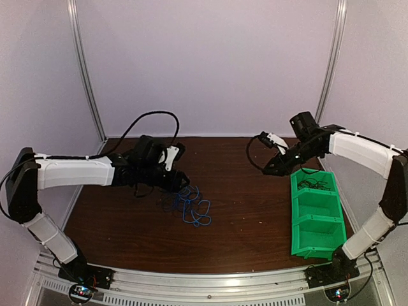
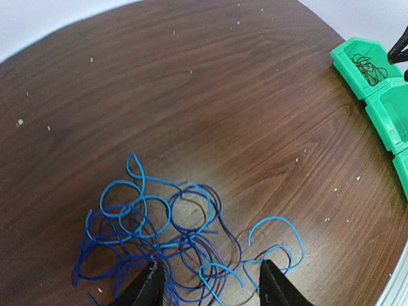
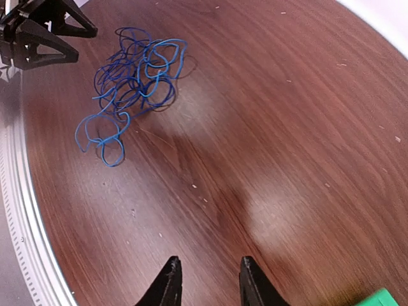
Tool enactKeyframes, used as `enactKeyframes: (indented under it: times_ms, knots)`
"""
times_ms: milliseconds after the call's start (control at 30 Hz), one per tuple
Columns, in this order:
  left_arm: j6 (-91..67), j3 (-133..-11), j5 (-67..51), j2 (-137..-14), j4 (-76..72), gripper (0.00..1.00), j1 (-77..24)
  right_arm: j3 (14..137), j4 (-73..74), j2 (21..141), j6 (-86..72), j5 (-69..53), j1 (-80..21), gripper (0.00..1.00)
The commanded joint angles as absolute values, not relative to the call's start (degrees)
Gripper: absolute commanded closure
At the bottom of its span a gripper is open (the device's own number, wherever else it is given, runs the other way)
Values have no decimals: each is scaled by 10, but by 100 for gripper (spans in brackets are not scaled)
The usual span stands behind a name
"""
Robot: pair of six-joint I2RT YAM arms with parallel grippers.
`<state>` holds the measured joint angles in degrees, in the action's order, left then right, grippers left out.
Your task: Untangle the cables
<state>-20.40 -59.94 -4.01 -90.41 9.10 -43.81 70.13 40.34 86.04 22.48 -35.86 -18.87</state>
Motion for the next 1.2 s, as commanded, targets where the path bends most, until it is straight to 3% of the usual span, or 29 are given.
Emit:
enactKeyframes:
  times_ms: [0,300,600,733,867,933,1000,1067,1167]
  knots:
    - [-256,-555,-54,-898,42,49,-434,747,355,967,175,-395,-269,67]
    - [-319,-448,-48,-866,-94,48,-434,865,322,1168,86,-516,-345,52]
    - [-386,-389,-18,-883,-204,50,-434,924,316,1280,49,-575,-381,52]
    - [-389,-375,-9,-888,-226,51,-434,939,324,1305,52,-599,-390,57]
    - [-388,-375,12,-897,-230,52,-434,946,326,1311,59,-615,-391,78]
    - [-386,-380,8,-904,-228,52,-434,950,336,1308,66,-624,-391,79]
    - [-382,-381,6,-907,-230,53,-434,953,344,1307,63,-639,-391,74]
    - [-380,-381,9,-907,-226,53,-434,959,360,1311,64,-655,-391,62]
    - [-375,-381,18,-902,-217,53,-434,949,369,1309,74,-640,-396,57]
